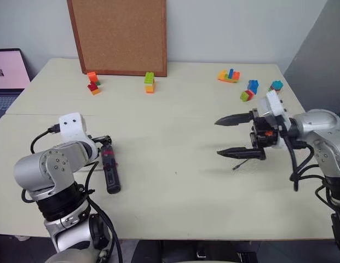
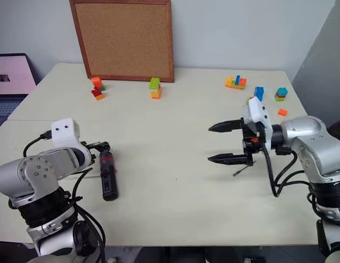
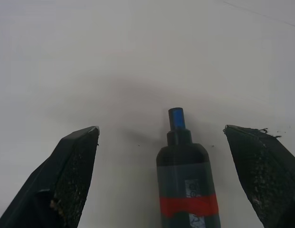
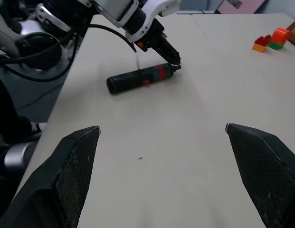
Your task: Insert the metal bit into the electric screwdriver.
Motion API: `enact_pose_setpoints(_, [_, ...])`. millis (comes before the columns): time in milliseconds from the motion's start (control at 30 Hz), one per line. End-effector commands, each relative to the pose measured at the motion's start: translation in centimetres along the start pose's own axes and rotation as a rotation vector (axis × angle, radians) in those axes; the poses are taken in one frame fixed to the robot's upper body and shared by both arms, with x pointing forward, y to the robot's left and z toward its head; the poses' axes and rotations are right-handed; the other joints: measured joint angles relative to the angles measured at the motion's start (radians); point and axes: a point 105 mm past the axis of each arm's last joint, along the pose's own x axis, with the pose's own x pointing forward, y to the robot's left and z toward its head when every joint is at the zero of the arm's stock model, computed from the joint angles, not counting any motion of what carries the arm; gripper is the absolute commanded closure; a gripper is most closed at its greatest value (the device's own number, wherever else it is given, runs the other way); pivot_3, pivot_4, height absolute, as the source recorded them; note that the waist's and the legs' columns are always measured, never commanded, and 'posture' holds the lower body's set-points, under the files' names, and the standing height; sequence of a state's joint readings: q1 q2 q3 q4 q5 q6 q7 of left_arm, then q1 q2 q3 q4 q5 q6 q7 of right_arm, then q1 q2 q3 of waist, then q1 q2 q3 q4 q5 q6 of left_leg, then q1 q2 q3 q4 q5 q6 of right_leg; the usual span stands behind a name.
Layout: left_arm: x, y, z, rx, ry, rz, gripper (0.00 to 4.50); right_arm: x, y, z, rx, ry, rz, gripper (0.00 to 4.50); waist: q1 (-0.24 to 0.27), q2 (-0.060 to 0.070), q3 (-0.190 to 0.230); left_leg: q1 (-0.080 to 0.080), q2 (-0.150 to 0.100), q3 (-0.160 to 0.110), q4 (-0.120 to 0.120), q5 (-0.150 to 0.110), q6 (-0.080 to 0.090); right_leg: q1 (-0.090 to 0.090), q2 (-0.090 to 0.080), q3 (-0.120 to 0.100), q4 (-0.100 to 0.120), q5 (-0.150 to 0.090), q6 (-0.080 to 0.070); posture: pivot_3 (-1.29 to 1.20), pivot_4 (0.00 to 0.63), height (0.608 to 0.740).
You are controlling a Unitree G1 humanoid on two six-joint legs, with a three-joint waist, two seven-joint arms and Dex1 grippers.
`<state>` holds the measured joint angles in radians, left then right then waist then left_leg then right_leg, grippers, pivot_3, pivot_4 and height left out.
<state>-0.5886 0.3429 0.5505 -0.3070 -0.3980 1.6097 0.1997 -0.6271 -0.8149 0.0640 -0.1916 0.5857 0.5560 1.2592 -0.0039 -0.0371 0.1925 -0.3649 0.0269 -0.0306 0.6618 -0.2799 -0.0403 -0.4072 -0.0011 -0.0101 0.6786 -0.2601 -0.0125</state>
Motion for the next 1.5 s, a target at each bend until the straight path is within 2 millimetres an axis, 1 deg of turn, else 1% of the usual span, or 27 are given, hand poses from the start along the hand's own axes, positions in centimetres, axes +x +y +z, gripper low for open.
enact_pose_setpoints(33, [-0.2, -0.5, 0.7, 0.007, -0.019, -0.007, 0.1, -0.1, -0.1, 2.0, -0.088, -0.032, -0.002, 0.04, 0.0, 0.0, 0.0, 0.0, 0.0, 0.0, 0.0, 0.001, -0.001, 0.0, 0.0, 0.0, 0.0, 0.0, 0.0, 0.0, 0.15, 0.74])
enact_pose_setpoints(100, [-0.1, -0.7, 0.6, 0.006, -0.013, -0.01, 0.1, -0.3, -0.3, 3.0, -0.112, -0.082, -0.012, 0.04, 0.0, 0.0, 0.0, 0.0, 0.0, 0.0, 0.0, 0.001, -0.002, 0.0, 0.0, 0.0, 0.0, 0.0, 0.0, 0.0, 0.15, 0.74])
enact_pose_setpoints(200, [-0.1, -0.8, 0.5, 0.005, -0.008, -0.008, 0.1, -0.6, -0.2, 3.4, -0.114, -0.095, -0.006, 0.04, 0.0, 0.0, 0.0, 0.0, 0.0, 0.0, 0.0, 0.001, -0.003, 0.0, 0.0, 0.0, 0.0, 0.0, 0.0, 0.0, 0.15, 0.74])
enact_pose_setpoints(433, [0.1, -1.6, 1.0, -0.021, -0.009, -0.007, 0.1, -0.3, 0.1, 3.1, -0.116, -0.086, 0.004, 0.04, 0.001, 0.0, 0.0, 0.0, 0.0, -0.001, 0.0, 0.002, -0.003, 0.0, 0.0, 0.0, 0.0, 0.0, 0.0, 0.0, 0.15, 0.74])
enact_pose_setpoints(600, [0.6, -2.1, 0.5, -0.071, 0.03, 0.008, 0.1, -0.1, 0.5, 2.7, -0.112, -0.082, 0.013, 0.04, 0.001, 0.0, 0.0, 0.0, 0.0, -0.001, 0.0, 0.002, -0.003, 0.0, 0.0, 0.0, 0.0, 0.0, 0.0, 0.0, 0.15, 0.74])
enact_pose_setpoints(767, [0.9, -1.7, 0.3, -0.13, 0.057, 0.066, 0.1, 0.0, 0.7, 2.7, -0.112, -0.078, 0.013, 0.04, 0.0, 0.0, 0.0, 0.0, 0.0, -0.001, 0.0, 0.002, -0.003, 0.0, 0.0, 0.0, 0.0, 0.0, 0.0, 0.0, 0.15, 0.74])
enact_pose_setpoints(867, [1.0, -1.9, -0.1, -0.163, 0.078, 0.072, 0.1, 0.0, 0.8, 2.5, -0.11, -0.074, 0.014, 0.04, 0.001, 0.0, 0.0, -0.001, 0.0, -0.001, 0.0, 0.002, -0.003, 0.0, 0.0, 0.0, 0.0, 0.0, 0.0, 0.0, 0.15, 0.74])
enact_pose_setpoints(967, [1.1, -2.4, -0.5, -0.175, 0.097, 0.077, 0.1, 0.1, 1.1, 2.4, -0.109, -0.071, 0.021, 0.04, 0.002, -0.001, 0.0, -0.001, 0.0, -0.001, 0.0, 0.002, -0.004, 0.0, -0.001, 0.0, 0.0, 0.0, 0.001, 0.0, 0.15, 0.74])
enact_pose_setpoints(1167, [1.1, -2.6, -0.7, -0.183, 0.129, 0.08, 0.1, 0.2, 1.3, 2.3, -0.108, -0.073, 0.023, 0.04, 0.001, -0.001, 0.0, 0.0, 0.0, -0.002, 0.0, 0.002, -0.006, 0.0, -0.001, 0.0, 0.0, 0.001, 0.001, 0.0, 0.15, 0.74])
enact_pose_setpoints(1267, [1.2, -2.3, -0.7, -0.184, 0.141, 0.085, 0.62, 0.2, 1.3, 2.3, -0.104, -0.074, 0.017, 0.0, 0.002, -0.001, 0.0, -0.001, -0.001, -0.002, 0.0, 0.003, -0.007, 0.0, -0.001, 0.0, 0.0, 0.001, 0.002, 0.0, 0.15, 0.74])
enact_pose_setpoints(1367, [1.2, -1.9, -0.8, -0.186, 0.155, 0.093, 1.32, 0.2, 1.3, 2.3, -0.105, -0.076, 0.01, 0.0, 0.002, -0.001, 0.0, 0.0, -0.001, -0.002, 0.0, 0.003, -0.008, 0.0, -0.001, 0.0, 0.0, 0.001, 0.002, 0.0, 0.15, 0.74])
enact_pose_setpoints(1433, [1.3, -1.7, -0.8, -0.184, 0.164, 0.094, 1.67, 0.1, 1.3, 2.3, -0.105, -0.077, 0.004, 0.0, 0.002, -0.001, 0.0, 0.0, -0.001, -0.002, 0.0, 0.003, -0.009, 0.0, -0.001, 0.0, 0.0, 0.001, 0.002, 0.0, 0.15, 0.74])
enact_pose_setpoints(1500, [1.3, -1.6, -0.8, -0.18, 0.17, 0.094, 2.12, 0.1, 1.3, 2.4, -0.105, -0.078, 0.002, 0.0, 0.002, -0.001, 0.0, 0.0, -0.001, -0.002, 0.0, 0.003, -0.01, 0.0, -0.001, 0.0, 0.0, 0.001, 0.002, 0.0, 0.15, 0.74])
